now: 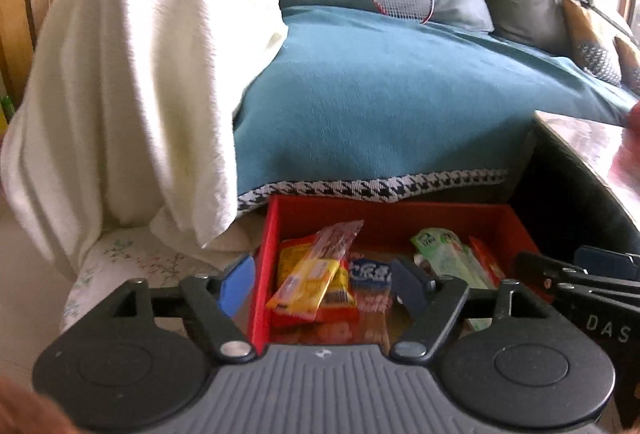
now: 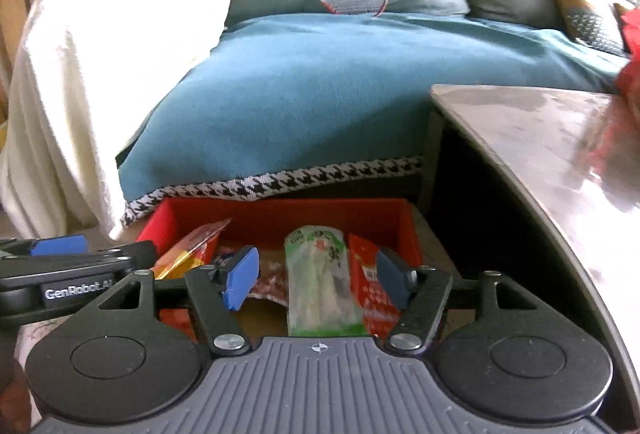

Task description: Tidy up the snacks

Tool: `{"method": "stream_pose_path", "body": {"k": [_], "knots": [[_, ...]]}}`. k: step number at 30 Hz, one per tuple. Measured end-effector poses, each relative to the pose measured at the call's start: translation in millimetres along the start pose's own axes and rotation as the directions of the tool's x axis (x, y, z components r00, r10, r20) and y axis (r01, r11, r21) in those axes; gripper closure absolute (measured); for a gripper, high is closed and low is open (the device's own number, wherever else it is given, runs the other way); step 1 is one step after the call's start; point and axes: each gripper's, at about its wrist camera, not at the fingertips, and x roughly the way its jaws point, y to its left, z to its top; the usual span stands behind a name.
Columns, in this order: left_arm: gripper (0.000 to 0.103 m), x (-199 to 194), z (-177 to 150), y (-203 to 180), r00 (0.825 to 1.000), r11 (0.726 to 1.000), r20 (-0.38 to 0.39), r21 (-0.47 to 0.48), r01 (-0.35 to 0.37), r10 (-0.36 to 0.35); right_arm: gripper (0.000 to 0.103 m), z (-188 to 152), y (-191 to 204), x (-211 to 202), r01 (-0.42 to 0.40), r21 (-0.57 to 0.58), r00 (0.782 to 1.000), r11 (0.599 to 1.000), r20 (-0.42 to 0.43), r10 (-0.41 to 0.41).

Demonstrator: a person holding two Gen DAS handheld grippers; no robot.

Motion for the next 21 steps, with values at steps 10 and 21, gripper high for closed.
{"method": "stream_pose_path", "body": {"k": [10,21], "knots": [[0.028,-63.1,-49.4,5.1,0.999,1.0,-0.023,0.014,0.025,-0.024,0.024,-44.2,10.3,-63.1,0.038,0.049,0.999,0.998,-0.019,-0.037],[0.024,-108.1,-78.3,8.2,0.999,0.999,-0.002,0.04,0.032,-0.032,0.021,-77.2,25.9,-113.9,0.027,0.056,1.0,0.998,-0.015,-0.026]]}}
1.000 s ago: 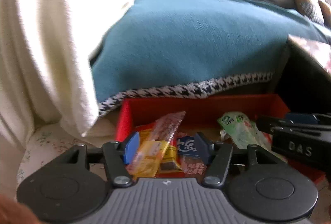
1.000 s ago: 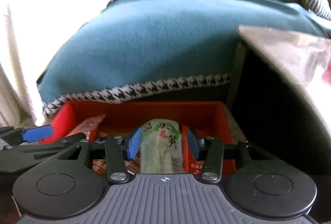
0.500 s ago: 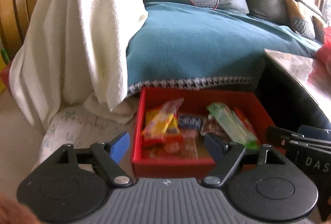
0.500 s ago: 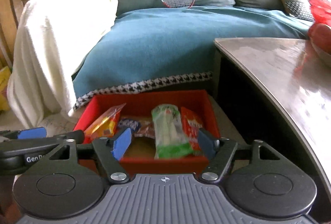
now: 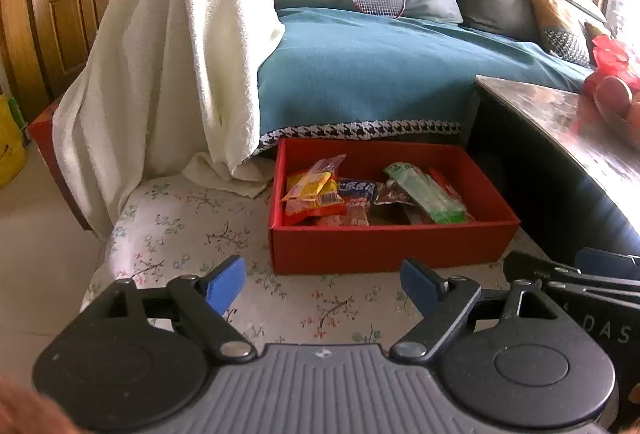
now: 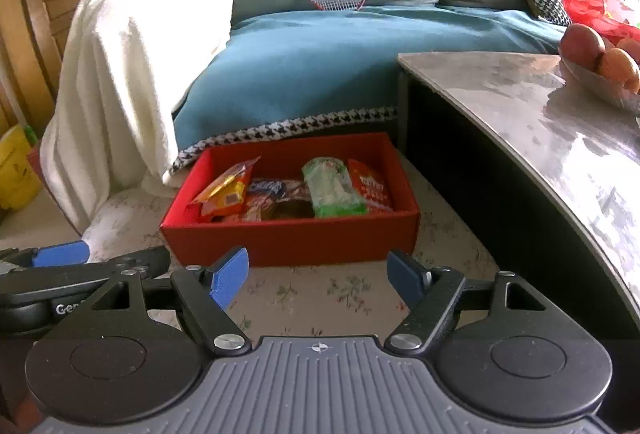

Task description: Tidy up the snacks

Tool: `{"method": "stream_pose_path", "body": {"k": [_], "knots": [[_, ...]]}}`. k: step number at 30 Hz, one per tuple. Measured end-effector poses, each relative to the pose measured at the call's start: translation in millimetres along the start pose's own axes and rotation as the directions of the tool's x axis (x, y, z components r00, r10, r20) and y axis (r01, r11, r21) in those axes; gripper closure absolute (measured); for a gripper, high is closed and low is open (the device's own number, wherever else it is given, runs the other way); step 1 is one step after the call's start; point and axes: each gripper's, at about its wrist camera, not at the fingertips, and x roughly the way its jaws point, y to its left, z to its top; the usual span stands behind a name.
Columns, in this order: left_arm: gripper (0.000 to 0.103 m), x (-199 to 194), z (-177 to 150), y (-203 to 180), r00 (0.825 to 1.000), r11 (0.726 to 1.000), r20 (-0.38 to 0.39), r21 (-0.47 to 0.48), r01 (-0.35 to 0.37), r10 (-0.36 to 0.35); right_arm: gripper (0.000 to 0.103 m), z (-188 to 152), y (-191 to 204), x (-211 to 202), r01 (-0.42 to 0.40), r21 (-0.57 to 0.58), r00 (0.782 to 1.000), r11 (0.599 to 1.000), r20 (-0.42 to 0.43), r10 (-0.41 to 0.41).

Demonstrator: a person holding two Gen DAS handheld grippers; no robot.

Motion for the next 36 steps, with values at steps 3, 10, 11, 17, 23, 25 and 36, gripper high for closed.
{"method": "stream_pose_path", "body": {"k": [3,10,11,17,23,25,36], "knots": [[0.024,-6.0,-5.6,1.0,1.0,1.0,0.0,0.007,0.002,-0.002,0.021,-4.6,2.0,-4.9,0.003,-0.004,1.0,1.0,-0.003,-0.003],[0.024,-12.1,-14.9,2.7,1.0,1.0,-0.013,0.02,0.01,-0.01,0.021,-13.8,2.9,-12.5,0.0,-0.002,1.0,1.0,-0.009,0.0],[0.024,-12.7,-15.4,3.0,1.0,1.0,-0.012,0.018,0.009,-0.009,0.021,-14.4,3.2,-12.6,-0.002,-0.001,1.0,1.0,-0.01,0.001],[0.023,-15.1,-17.1,5.2,1.0,1.0,-0.013,0.007,0.005,-0.005,0.021,-15.7,5.0,-14.4,-0.011,-0.004,1.0,1.0,-0.006,0.011],[0.021,-16.2,-17.3,6.2,1.0,1.0,-0.005,0.002,-0.006,0.006,0.021,-15.4,5.2,-14.4,-0.017,-0.001,1.0,1.0,-0.006,0.017],[0.02,-16.0,-17.4,6.6,1.0,1.0,-0.005,-0.004,-0.006,0.006,0.021,-15.4,4.8,-15.0,-0.02,0.0,1.0,1.0,-0.005,0.02],[0.019,-18.0,-18.6,5.9,1.0,1.0,0.014,-0.006,-0.017,0.017,0.02,-14.4,6.7,-15.1,-0.018,-0.005,1.0,1.0,0.003,0.018]]}}
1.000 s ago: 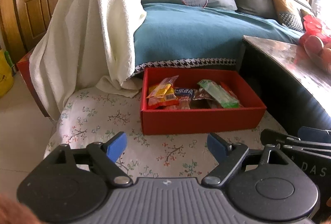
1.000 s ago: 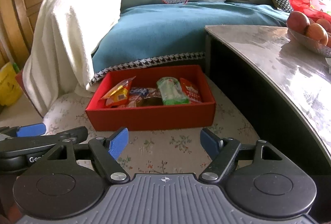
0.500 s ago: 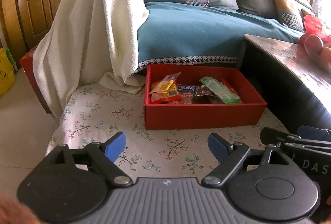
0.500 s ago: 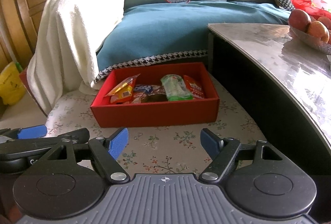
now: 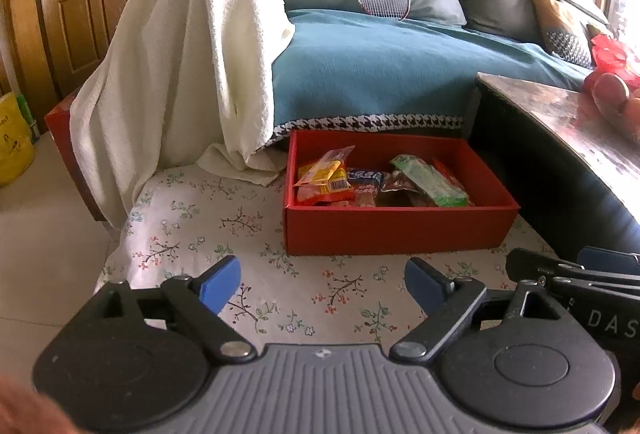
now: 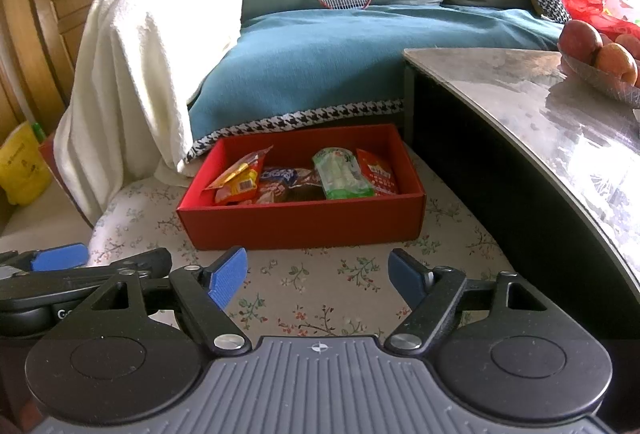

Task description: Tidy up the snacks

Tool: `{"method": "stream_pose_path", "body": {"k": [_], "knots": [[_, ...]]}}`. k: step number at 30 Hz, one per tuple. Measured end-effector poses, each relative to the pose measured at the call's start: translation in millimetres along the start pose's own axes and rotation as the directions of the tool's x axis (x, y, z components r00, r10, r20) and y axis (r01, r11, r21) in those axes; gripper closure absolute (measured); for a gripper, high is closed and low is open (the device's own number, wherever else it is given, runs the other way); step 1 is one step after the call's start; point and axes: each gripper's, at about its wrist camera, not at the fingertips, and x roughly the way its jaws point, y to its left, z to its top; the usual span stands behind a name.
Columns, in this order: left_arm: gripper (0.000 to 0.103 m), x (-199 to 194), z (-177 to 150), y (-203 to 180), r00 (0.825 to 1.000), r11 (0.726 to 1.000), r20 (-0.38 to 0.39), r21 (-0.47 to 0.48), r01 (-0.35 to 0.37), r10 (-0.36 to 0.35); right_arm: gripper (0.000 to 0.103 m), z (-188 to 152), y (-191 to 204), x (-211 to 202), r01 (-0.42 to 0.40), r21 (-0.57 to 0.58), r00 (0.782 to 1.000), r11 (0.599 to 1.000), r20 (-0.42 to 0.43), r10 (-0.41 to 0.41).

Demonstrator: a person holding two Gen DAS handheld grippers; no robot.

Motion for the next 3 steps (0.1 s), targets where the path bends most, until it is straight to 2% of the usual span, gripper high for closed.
{"method": "stream_pose_path", "body": {"k": [3], "knots": [[0.019,-1.1,0.0,-0.4,1.0,1.0,0.005,0.002,-0.004,0.004,0.017,0.1,0.3,0.4,0.0,0.002,1.0,1.0,0.002,0.0]]}}
